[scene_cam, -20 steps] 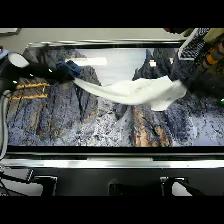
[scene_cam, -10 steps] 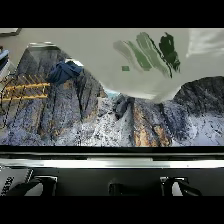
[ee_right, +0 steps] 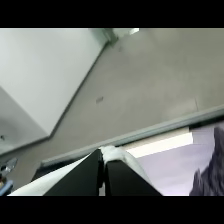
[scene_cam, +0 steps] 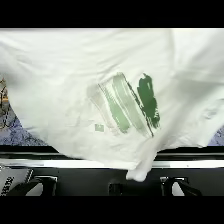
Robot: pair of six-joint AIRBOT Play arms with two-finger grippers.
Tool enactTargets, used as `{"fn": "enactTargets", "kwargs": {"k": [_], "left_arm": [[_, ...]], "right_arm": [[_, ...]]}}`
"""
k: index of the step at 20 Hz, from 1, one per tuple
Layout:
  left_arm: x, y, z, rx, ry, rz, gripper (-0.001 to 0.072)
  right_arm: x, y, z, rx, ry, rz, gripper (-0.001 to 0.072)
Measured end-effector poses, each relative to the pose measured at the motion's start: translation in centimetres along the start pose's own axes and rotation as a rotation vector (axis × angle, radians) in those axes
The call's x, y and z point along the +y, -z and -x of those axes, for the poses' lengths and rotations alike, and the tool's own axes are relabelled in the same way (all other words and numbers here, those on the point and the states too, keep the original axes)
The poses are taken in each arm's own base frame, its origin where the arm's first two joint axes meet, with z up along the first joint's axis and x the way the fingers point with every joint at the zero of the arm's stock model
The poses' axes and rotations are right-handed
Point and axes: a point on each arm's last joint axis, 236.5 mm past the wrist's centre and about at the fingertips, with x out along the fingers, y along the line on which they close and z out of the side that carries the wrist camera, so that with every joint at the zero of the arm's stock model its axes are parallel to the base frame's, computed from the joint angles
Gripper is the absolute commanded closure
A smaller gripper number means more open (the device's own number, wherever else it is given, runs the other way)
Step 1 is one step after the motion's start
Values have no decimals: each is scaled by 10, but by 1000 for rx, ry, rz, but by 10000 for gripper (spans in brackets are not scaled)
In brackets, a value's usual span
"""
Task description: Fold the clothes and pants, and hang the long-sleeved shirts on hangers.
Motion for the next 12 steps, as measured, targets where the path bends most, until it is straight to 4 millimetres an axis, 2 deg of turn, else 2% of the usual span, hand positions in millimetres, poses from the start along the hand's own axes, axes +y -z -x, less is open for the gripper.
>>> {"fn": "enactTargets", "kwargs": {"k": [2,4,7,10,12], "left_arm": [[23,37,-56,136,-25,30,692],[48,86,-115,290,-57,57,692],[81,171,-193,513,-99,95,692],[106,252,-248,680,-136,144,692],[113,288,-272,732,-150,170,692]], "right_arm": [[-53,37,-53,181,58,-89,675],[-99,87,-109,354,100,-153,675],[-176,190,-188,604,209,-173,675],[-236,290,-241,761,309,-221,674],[-265,336,-266,784,358,-296,674]]}}
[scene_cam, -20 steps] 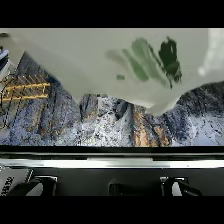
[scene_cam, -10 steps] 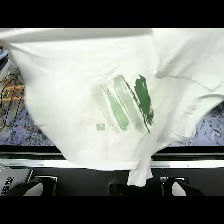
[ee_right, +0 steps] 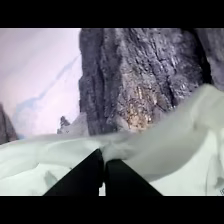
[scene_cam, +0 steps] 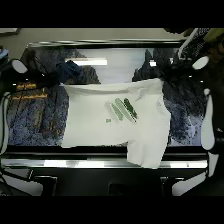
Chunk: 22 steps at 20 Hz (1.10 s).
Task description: Fold the clothes and pants, and hang the long-sleeved shirts on hangers.
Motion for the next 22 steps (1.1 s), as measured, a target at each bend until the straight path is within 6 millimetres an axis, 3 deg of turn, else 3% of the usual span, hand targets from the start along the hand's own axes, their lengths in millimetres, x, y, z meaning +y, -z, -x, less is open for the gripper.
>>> {"fn": "enactTargets", "kwargs": {"k": [2,3,5,6,8,10,12,15,18,22], "left_arm": [[2,7,-32,26,-7,8,692],[0,8,-44,24,-3,7,690],[-5,10,-59,18,8,8,615],[-7,9,-63,10,13,9,537],[-10,6,-64,2,22,16,181],[-6,2,-54,2,24,28,160],[7,-1,-34,15,12,22,164],[32,4,6,51,-24,-1,174],[58,24,41,93,-67,-2,173],[89,81,68,167,-112,39,174]], "right_arm": [[-12,2,-38,7,-7,-85,672],[-15,2,-50,2,-13,-114,622],[-19,-2,-65,-19,-26,-160,381],[-20,-5,-67,-27,-33,-179,298],[-23,-11,-60,-35,-44,-201,296],[-31,-20,-34,-36,-43,-155,296],[-45,-23,4,-9,-21,-51,298],[-90,-12,65,76,46,61,298],[-137,29,107,211,66,36,297],[-184,110,135,330,64,-56,296]]}}
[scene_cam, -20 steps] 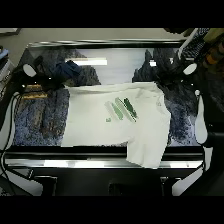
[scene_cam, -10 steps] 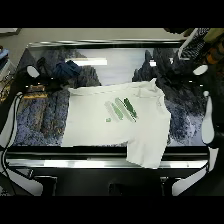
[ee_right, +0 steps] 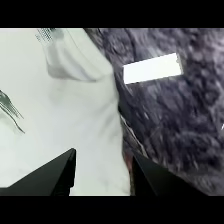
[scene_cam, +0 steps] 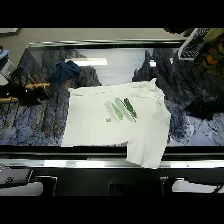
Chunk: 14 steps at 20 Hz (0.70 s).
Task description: Fold the clothes and pants, and hang the long-sleeved shirts on hangers.
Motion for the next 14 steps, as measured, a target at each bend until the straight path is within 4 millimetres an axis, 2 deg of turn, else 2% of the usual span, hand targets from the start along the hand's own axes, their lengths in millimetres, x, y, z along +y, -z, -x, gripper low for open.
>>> {"fn": "enactTargets", "kwargs": {"k": [3,6,10,14], "left_arm": [[14,45,0,50,-12,23,174],[21,73,-6,91,-19,22,173],[25,87,-8,108,-22,21,174],[26,89,-10,106,-24,21,173]], "right_arm": [[-19,58,-28,76,-24,-49,295],[-27,98,-58,130,-63,-77,295],[-30,127,-81,159,-99,-82,294],[-24,135,-90,154,-141,-79,294]]}}
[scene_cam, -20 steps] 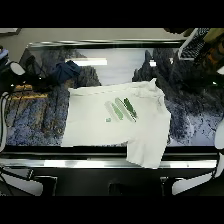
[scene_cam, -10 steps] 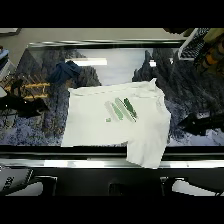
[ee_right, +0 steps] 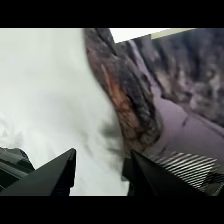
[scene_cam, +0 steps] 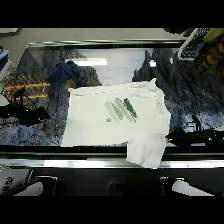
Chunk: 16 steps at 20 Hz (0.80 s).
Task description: Fold the clothes and pants, and hang the long-sleeved shirts on hangers.
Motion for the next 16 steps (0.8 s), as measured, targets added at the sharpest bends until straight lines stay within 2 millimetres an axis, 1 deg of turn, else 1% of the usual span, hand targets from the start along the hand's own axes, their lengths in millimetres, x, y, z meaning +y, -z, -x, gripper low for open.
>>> {"fn": "enactTargets", "kwargs": {"k": [5,10,11,12,14,16], "left_arm": [[0,1,-1,0,0,-1,172],[3,2,0,6,2,8,171],[6,5,0,14,1,11,171],[12,8,-1,22,1,17,171],[28,19,-3,38,6,39,171],[40,37,-10,66,61,86,171]], "right_arm": [[5,-1,-5,-21,-32,4,301],[1,4,-14,-25,-39,-13,511],[0,5,-16,-25,-37,-14,619],[-2,6,-17,-25,-30,-16,670],[-2,7,-18,-23,-33,-13,672],[-3,7,-19,-25,-33,-11,672]]}}
